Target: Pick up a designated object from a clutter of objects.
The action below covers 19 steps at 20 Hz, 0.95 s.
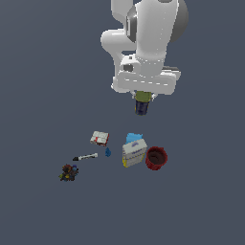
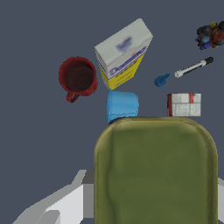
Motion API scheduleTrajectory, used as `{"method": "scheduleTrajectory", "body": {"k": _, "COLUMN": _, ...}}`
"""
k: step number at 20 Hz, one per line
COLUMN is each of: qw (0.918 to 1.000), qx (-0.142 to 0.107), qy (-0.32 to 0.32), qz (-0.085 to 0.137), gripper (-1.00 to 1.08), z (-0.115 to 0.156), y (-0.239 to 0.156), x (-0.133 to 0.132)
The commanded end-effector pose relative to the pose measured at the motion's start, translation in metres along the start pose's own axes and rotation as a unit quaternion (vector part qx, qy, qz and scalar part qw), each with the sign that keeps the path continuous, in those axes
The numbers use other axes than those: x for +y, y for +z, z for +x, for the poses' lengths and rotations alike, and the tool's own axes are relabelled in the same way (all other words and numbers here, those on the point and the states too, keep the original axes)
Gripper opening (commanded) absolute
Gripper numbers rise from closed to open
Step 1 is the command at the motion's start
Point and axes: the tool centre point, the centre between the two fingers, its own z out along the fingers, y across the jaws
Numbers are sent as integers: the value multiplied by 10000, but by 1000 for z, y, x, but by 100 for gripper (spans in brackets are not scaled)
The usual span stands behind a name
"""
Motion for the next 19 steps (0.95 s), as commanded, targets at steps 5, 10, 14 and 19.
{"method": "scheduleTrajectory", "body": {"k": 5, "qw": 10000, "qx": -3, "qy": -2, "qz": 6, "gripper": -100, "z": -17, "y": -54, "x": -19}}
{"method": "scheduleTrajectory", "body": {"k": 10, "qw": 10000, "qx": -10, "qy": -3, "qz": 8, "gripper": -100, "z": -24, "y": -82, "x": -29}}
{"method": "scheduleTrajectory", "body": {"k": 14, "qw": 10000, "qx": -16, "qy": -3, "qz": 10, "gripper": -100, "z": -28, "y": -95, "x": -34}}
{"method": "scheduleTrajectory", "body": {"k": 19, "qw": 10000, "qx": -16, "qy": -3, "qz": 10, "gripper": -100, "z": -29, "y": -101, "x": -37}}
